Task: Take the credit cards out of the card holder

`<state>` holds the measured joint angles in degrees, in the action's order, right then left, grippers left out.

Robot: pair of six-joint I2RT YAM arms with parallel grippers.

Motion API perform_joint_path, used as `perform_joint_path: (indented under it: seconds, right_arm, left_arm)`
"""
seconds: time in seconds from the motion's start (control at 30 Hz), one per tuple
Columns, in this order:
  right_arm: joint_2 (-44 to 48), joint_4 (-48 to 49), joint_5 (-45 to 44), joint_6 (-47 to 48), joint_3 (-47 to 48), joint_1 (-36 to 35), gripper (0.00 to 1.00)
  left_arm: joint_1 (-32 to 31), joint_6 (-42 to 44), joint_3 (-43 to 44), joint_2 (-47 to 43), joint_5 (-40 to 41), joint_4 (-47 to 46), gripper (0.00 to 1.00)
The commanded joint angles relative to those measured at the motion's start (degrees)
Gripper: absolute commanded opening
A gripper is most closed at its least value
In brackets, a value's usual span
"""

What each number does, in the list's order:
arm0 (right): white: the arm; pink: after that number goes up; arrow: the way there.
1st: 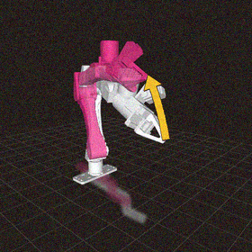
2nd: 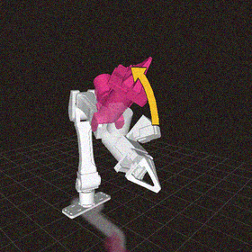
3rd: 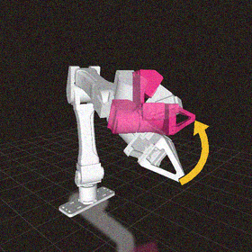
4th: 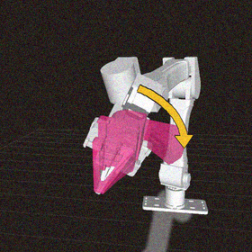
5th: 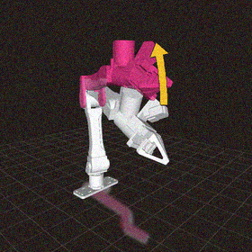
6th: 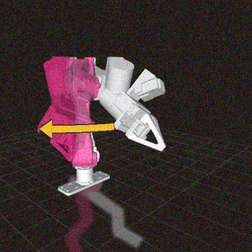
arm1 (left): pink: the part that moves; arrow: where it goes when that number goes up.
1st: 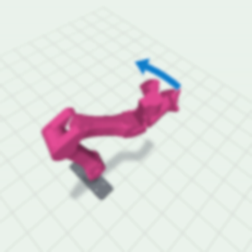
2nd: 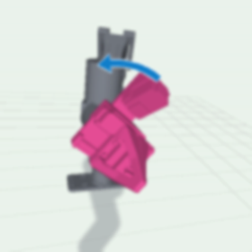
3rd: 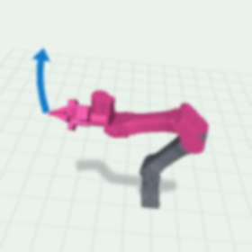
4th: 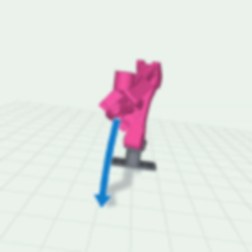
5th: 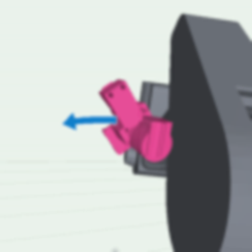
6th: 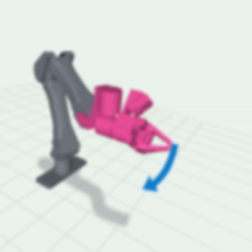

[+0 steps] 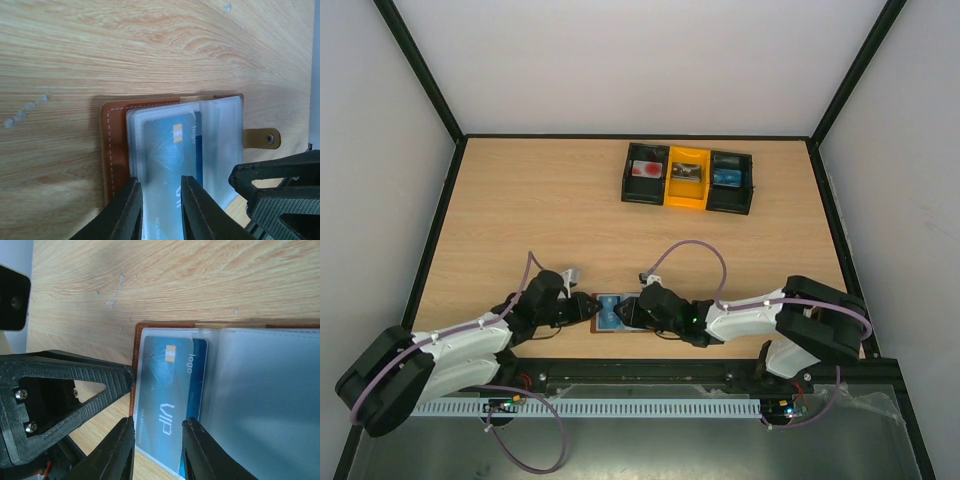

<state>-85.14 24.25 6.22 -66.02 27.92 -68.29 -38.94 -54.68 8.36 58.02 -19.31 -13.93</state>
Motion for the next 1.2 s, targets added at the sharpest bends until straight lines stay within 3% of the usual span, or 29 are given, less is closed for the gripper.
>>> perform_joint_path:
  seconds: [0.0,0.47,1.17]
  right_arm:
    - [-2.19,1.78,0.11,0.23,0.47,-0.35,0.27]
    - [-4.91,2.15,-0.33,0.97,0.05,-0.35,0.27]
    - [-6.17,7.61,-0.30,-0.70,-2.49,-0.35,0.16]
  left_arm:
    - [-0.20,-0.16,-1.52,1.58,-0.60,-3.54,0.21]
    - [-0.17,0.01,-1.44,2.82,-1.29,-4.48,0.03]
    - [-1.48,-0.11,-1.94,5.79,0.94,-4.06,0.03]
